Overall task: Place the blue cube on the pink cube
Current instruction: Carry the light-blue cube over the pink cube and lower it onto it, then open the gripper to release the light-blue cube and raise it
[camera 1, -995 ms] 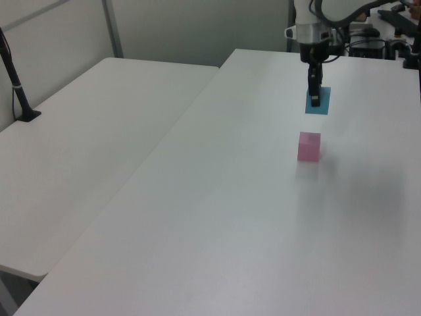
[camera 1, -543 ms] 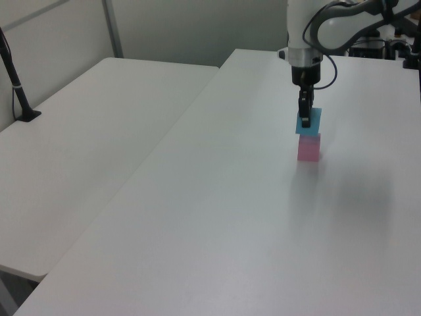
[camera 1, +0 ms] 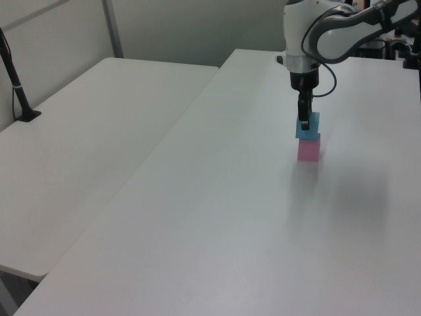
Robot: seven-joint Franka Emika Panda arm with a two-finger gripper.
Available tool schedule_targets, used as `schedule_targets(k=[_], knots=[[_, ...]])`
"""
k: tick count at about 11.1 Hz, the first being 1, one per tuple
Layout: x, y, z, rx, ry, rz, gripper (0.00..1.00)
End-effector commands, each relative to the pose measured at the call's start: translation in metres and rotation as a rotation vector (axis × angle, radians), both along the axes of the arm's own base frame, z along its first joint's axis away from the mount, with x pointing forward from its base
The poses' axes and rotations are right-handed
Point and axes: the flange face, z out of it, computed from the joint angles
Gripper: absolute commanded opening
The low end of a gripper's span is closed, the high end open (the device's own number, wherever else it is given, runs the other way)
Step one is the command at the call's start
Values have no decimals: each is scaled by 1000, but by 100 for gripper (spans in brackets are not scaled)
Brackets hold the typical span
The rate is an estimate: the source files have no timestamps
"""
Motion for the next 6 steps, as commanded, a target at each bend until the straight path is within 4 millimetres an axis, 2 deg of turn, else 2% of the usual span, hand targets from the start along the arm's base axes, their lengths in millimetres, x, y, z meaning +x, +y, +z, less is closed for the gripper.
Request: schedule_targets(k=[1,3,6], knots=[[-4,-4,20,-26,-4,-58,100],[-10,-9,49,-27,29,-86,100],[-30,-24,131,-23,-5,-130,100]])
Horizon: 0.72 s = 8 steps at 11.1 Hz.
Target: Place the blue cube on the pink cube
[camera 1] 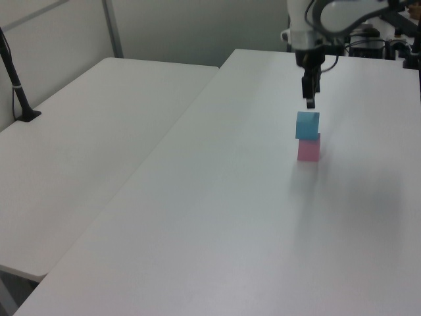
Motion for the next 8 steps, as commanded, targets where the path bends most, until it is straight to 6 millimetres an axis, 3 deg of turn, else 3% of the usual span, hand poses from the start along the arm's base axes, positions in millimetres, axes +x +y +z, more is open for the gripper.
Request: schedule_targets(k=[1,3,5,8], knots=[[-31,-13,83,9,-33,-58,100],[-51,-26,135,34,-66,-113,100],[-62,-48,167,35,-90,-187,100],[-48,-58,173,22,-182,-170,100]])
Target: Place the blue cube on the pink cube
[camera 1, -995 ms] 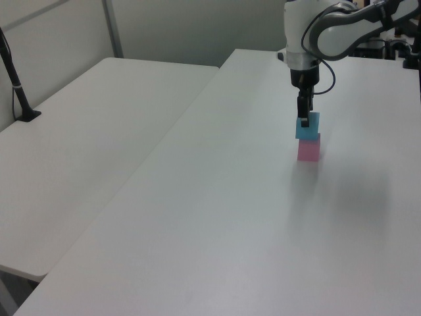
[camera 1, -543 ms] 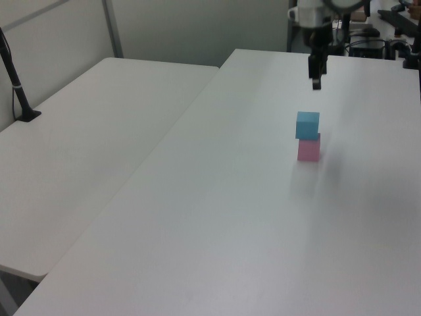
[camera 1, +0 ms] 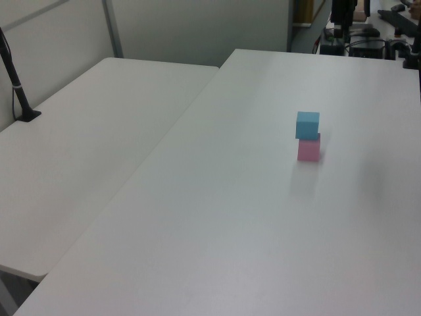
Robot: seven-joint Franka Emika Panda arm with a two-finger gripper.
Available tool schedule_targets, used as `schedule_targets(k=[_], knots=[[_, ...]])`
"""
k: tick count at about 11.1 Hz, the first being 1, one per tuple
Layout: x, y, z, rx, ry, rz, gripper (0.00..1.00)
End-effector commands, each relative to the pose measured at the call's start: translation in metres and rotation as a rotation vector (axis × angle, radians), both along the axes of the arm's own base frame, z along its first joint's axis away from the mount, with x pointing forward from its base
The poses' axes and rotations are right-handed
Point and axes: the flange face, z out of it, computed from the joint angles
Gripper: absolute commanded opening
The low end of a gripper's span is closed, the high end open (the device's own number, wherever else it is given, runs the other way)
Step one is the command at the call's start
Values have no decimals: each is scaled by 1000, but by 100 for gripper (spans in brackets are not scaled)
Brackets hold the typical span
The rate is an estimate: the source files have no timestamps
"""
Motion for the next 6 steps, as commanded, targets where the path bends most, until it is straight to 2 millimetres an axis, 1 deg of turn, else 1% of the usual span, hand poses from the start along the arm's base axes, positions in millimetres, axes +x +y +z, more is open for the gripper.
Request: schedule_targets(k=[1,2,3,4,6], knots=[[20,-15,0,-4,-88,-11,100],[19,-22,-1,-3,-87,-25,100],[17,-36,-1,12,-91,-50,100],[15,-42,1,22,-93,-41,100],[15,-40,0,27,-87,-14,100]])
